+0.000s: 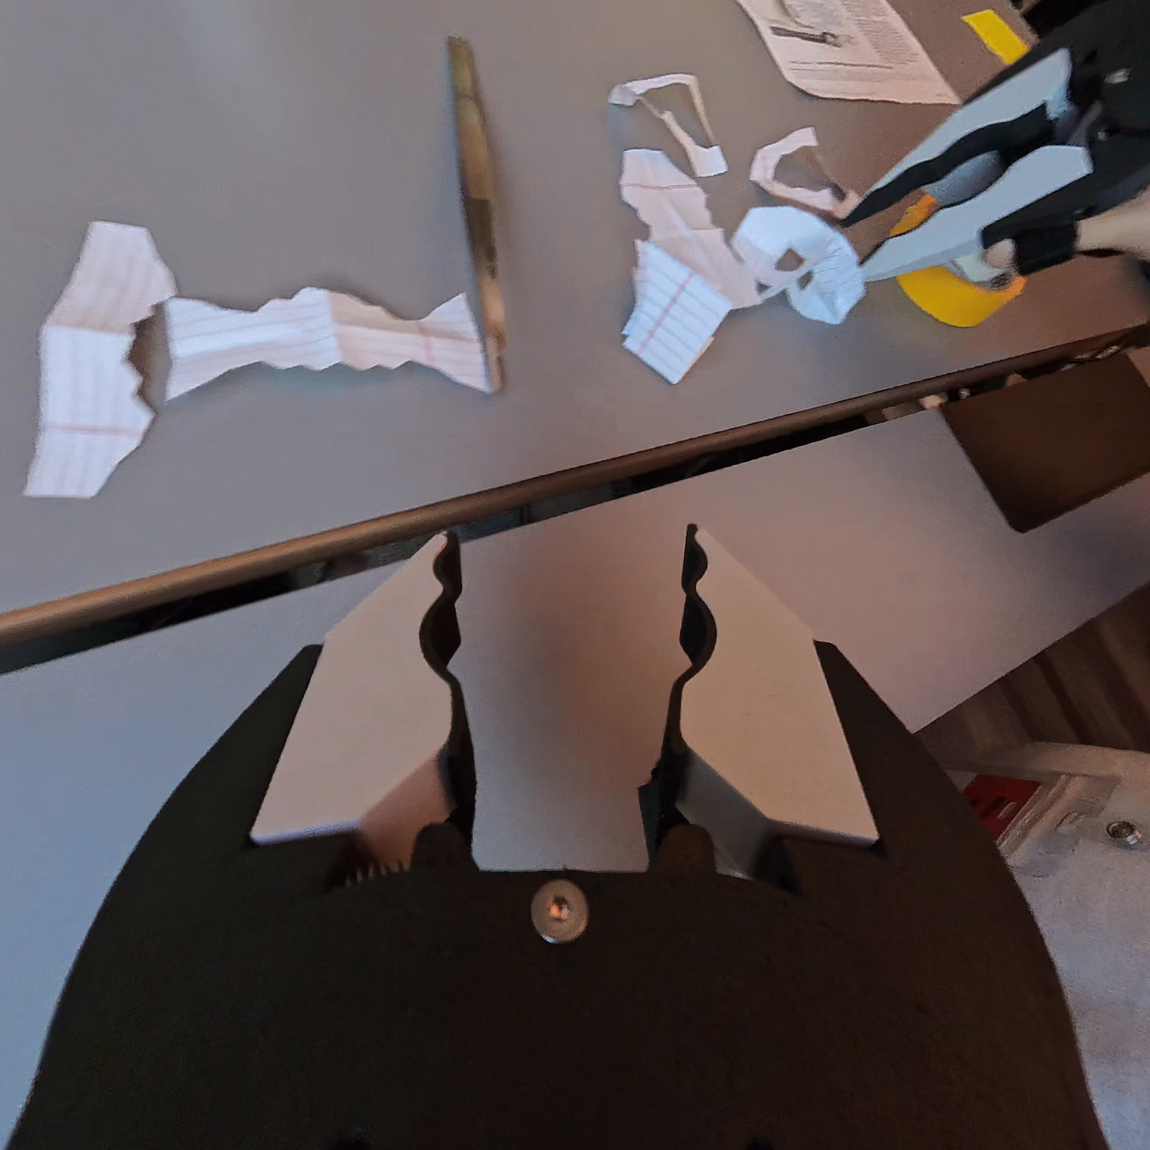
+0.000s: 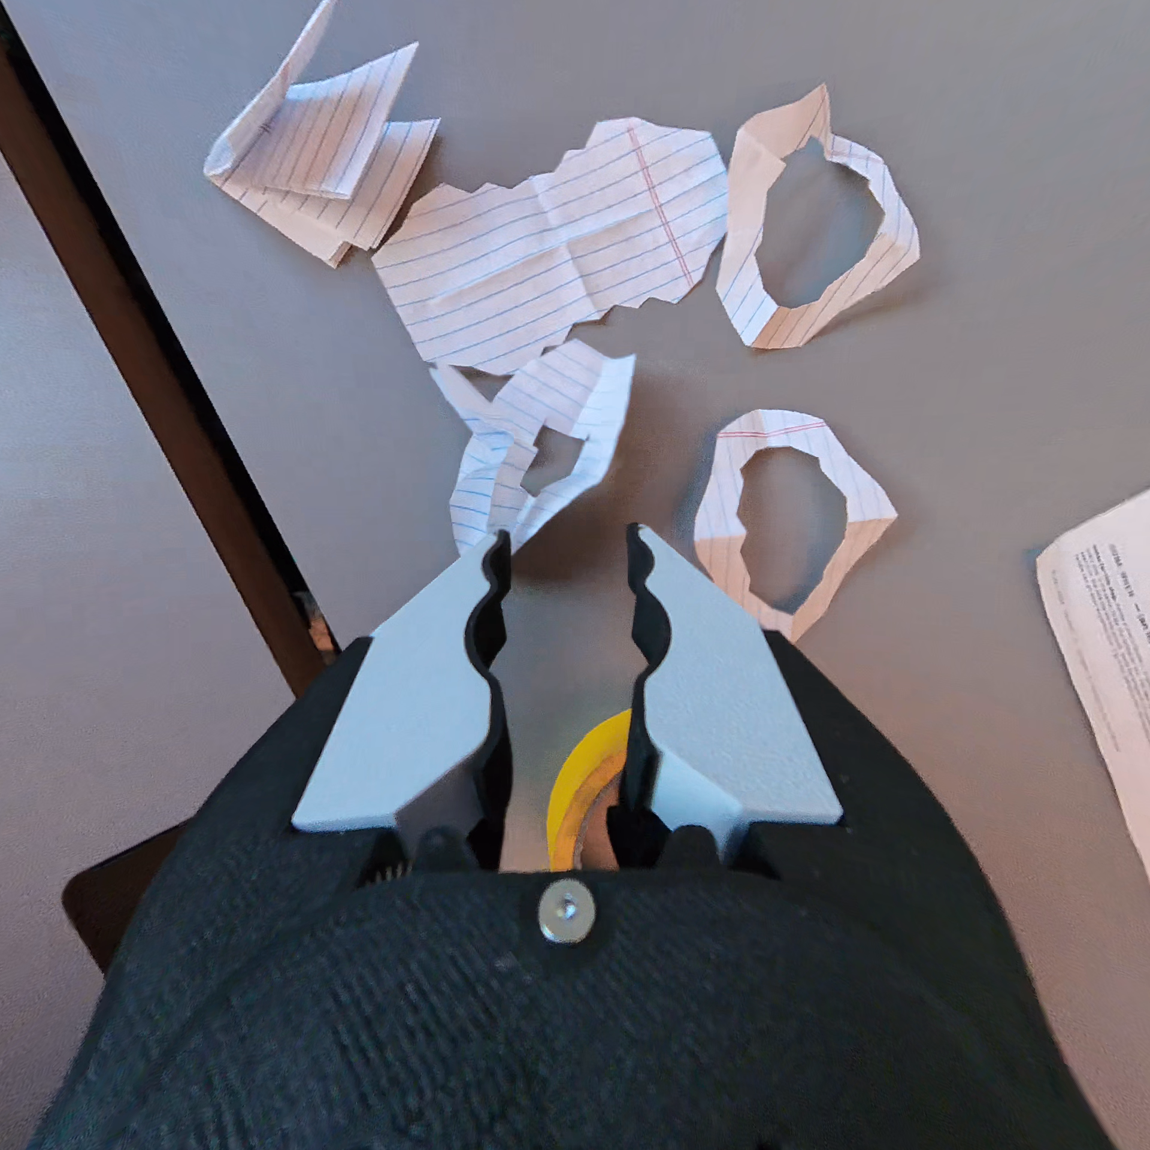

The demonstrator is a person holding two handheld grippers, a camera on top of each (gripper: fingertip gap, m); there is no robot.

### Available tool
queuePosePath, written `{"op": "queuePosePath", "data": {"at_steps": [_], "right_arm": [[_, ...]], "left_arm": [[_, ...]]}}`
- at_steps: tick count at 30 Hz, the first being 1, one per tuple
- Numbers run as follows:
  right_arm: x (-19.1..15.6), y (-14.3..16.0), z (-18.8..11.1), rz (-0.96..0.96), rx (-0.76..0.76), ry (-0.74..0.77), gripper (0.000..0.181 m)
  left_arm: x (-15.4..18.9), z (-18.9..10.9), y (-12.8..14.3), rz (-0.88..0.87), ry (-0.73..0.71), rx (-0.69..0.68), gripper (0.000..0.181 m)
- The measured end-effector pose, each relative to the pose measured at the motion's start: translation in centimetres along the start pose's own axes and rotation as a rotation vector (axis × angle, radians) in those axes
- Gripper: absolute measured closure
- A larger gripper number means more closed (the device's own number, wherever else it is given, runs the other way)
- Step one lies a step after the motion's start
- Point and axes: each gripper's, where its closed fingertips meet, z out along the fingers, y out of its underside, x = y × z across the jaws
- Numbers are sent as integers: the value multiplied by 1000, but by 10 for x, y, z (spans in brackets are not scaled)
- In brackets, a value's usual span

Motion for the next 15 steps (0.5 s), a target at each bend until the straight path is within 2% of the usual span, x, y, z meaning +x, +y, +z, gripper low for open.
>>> {"op": "queuePosePath", "data": {"at_steps": [2, 4, 7, 9, 10, 12, 15], "right_arm": [[5, -8, -15, 47, 86, 76, 139], [10, -44, -43, 90, 278, 170, 136], [18, -138, -88, 79, 595, 281, 107], [29, -203, -94, 110, 691, 304, 87], [41, -230, -84, 144, 694, 317, 76], [67, -265, -41, 225, 611, 359, 52], [84, -287, 34, 387, 489, 348, 46]], "left_arm": [[-25, -18, 1, 2, -78, 11, 104], [-50, -31, -15, 38, -156, 37, 93], [-83, -32, -77, 207, -305, 71, 60], [-102, -11, -125, 322, -383, 56, 36], [-113, 4, -145, 358, -412, 46, 30], [-139, 42, -173, 387, -443, 19, 26], [-174, 102, -176, 341, -403, -68, 23]]}}
